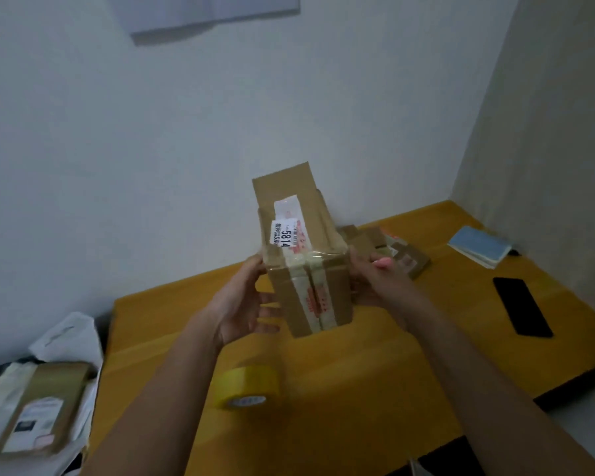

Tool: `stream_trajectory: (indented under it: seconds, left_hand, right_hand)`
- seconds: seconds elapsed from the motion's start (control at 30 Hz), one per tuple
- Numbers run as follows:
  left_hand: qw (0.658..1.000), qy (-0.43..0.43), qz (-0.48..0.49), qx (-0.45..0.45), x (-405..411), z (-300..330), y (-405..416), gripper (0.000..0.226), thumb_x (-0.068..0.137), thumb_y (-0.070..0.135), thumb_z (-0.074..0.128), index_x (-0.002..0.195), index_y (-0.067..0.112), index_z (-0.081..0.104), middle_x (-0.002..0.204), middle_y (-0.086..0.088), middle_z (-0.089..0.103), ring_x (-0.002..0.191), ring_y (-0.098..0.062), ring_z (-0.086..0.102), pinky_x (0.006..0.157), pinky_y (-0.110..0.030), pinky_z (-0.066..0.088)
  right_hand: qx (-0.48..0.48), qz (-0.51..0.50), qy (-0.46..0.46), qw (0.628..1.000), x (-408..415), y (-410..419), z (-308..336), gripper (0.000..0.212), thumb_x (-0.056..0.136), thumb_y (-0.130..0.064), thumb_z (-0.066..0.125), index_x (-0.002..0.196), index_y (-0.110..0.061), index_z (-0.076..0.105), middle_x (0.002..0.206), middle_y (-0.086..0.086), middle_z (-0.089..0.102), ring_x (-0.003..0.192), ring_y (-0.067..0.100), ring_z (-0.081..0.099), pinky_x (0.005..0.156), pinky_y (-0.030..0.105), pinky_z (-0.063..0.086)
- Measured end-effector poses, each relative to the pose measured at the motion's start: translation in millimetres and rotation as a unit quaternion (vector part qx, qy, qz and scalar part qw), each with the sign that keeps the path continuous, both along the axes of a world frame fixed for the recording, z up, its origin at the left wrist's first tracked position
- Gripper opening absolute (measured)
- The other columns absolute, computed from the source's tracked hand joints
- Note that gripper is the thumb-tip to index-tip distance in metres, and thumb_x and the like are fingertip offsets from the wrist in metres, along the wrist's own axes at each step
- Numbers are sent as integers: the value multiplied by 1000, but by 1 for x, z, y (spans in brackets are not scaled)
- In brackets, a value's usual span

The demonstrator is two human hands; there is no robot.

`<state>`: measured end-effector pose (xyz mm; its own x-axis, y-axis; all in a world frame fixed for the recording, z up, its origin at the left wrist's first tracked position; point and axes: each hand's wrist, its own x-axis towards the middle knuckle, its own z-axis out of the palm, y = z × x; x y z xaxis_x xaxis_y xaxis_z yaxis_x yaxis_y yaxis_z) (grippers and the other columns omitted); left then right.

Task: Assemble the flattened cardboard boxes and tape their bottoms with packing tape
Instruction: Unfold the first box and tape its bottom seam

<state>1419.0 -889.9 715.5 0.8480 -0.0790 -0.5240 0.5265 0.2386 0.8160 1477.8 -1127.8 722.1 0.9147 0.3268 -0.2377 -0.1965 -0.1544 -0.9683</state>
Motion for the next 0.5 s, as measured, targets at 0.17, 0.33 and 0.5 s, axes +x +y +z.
stream_trajectory:
  seconds: [0.17, 0.33, 0.5]
  left_hand:
    - [997, -38, 67, -20, -20, 5, 29, 54, 81, 54, 64, 130, 34, 57, 127, -9, 62, 106, -29, 65, 92, -49, 50]
    - [985, -87, 143, -32, -40, 3, 59, 56, 79, 10, 66, 131, 28, 57, 119, -9, 68, 104, -28, 62, 101, -50, 44]
    - [973, -41, 218, -57, -53, 1, 79, 37, 94, 37, 55, 121, 14, 64, 122, -14, 63, 108, -37, 63, 102, -56, 44]
  right_hand:
    - [78, -11, 16, 997, 0, 41, 9, 27, 93, -35, 61, 91, -10, 53, 92, -2, 72, 92, 17, 67, 80, 40, 56]
    - [87, 53, -9, 995, 3, 75, 13, 27, 90, -11, 66, 84, -16, 40, 114, 8, 70, 107, 26, 66, 86, 52, 54]
    - [73, 63, -19, 995, 3, 103, 0, 35, 84, -17, 74, 86, -15, 40, 111, 10, 69, 105, 24, 67, 86, 57, 55]
